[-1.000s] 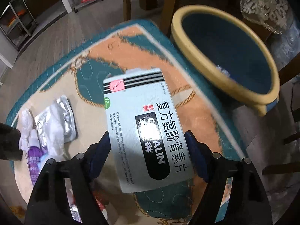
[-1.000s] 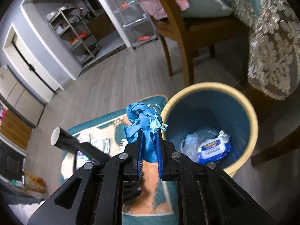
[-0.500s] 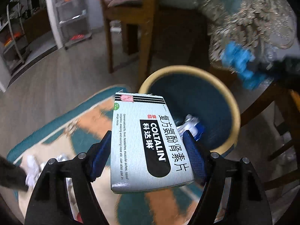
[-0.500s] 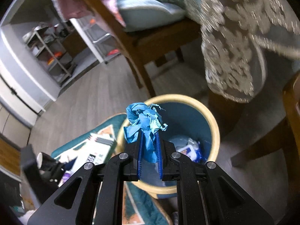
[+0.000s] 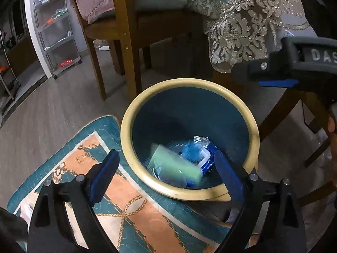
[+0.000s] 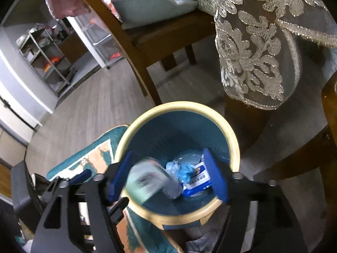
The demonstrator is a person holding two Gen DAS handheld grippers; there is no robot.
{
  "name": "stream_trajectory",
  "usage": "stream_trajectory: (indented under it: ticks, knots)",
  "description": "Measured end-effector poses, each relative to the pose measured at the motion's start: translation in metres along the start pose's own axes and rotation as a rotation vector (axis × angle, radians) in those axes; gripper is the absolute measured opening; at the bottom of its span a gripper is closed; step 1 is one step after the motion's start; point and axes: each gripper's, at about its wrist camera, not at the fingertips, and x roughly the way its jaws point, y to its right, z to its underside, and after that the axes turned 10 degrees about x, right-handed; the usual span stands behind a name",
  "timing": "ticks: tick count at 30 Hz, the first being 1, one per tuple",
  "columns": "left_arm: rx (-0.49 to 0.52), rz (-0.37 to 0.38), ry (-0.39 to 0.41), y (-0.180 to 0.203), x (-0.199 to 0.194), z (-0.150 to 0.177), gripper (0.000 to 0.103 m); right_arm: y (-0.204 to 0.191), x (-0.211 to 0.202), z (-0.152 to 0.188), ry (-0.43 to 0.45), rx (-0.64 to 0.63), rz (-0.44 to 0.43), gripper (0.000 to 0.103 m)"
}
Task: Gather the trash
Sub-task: 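Carry both items over the bin and open both tools to drop them, then move both tools back over the cushion toward the tissue and spray bottle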
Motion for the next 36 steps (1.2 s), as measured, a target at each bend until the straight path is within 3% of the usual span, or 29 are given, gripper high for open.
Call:
stream_trajectory:
  ticks: [4,15,24,29,32,36]
  knots:
    - [-0.031,-0.008,0.016,-0.009,-0.008,0.000,0.095,-0.005,-0.004,-0.001,0.018,-0.010,-0.017,0.092]
    - [-0.012,-0.050,0.040,-0.020,-0.042,0.009,0.097,-0.029,-0.019,0.006,0.046,-0.065,-0.035,0.094]
    - [-0.048,-0.101,0.043,-0.051,-0.088,0.042,0.097,-0.065,-0.019,0.022,0.027,-0.104,-0.059,0.095]
    - [-0.079,-0.188,0.028,-0.081,-0.120,0.070,0.097,-0.097,-0.015,0.040,0.000,-0.130,-0.063,0.095]
    - [-0.115,-0.240,0.023,-0.107,-0.139,0.092,0.097,-0.119,-0.012,0.053,-0.035,-0.126,-0.112,0.095]
    - [-0.186,-0.320,-0.028,-0.143,-0.155,0.128,0.097,-0.154,-0.002,0.075,-0.062,-0.175,-0.134,0.095]
